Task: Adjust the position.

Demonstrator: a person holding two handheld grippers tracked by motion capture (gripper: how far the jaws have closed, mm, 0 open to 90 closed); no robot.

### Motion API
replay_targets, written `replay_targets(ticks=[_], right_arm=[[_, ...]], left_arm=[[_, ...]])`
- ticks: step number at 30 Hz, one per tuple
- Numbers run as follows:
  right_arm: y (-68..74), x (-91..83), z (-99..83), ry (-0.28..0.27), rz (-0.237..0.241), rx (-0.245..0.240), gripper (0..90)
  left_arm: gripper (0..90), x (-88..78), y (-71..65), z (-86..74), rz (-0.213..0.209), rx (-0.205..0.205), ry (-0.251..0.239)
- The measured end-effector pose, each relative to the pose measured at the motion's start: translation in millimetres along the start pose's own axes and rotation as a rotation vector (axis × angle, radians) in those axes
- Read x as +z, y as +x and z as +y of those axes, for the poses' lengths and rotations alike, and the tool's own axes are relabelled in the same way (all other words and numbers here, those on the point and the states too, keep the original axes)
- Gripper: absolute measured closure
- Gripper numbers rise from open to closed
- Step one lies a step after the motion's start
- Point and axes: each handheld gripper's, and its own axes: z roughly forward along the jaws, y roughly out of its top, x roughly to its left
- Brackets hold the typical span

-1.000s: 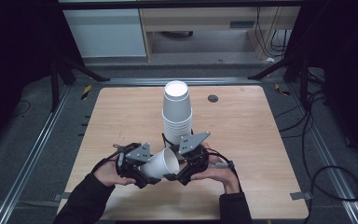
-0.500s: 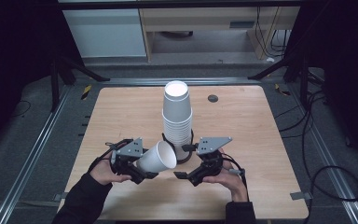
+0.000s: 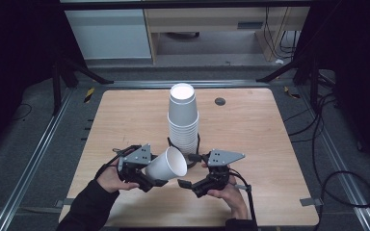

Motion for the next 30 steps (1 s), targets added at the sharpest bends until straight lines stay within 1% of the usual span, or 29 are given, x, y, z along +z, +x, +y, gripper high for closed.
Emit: replay_targets(ticks=[3, 7, 12, 23, 30], right_arm=[[0.3, 2.7, -2.2, -0.016, 0.002, 0.015, 5.2], [0.7, 7.0, -2.5, -0.021, 0.013, 0.024, 5.2], [0.0, 13.6, -1.4, -0.007, 0.023, 0.029, 4.8], [-1.1, 22.3, 2.5, -0.006, 0.041, 0.035, 4.8], [-0.8, 28.3, 3.3, 0.013, 0.055, 0.032, 6.0]], left_arm=[[22.0, 3.1, -0.3, -0.4, -0.005, 0.002, 0.005], [22.0, 6.0, -1.0, -0.1, -0.011, 0.009, 0.009], [22.0, 11.1, -3.4, 1.0, -0.021, 0.017, 0.018], [22.0, 18.4, -5.4, 2.3, -0.032, 0.022, 0.031], [22.0, 18.6, -6.1, 3.2, -0.035, 0.027, 0.033]])
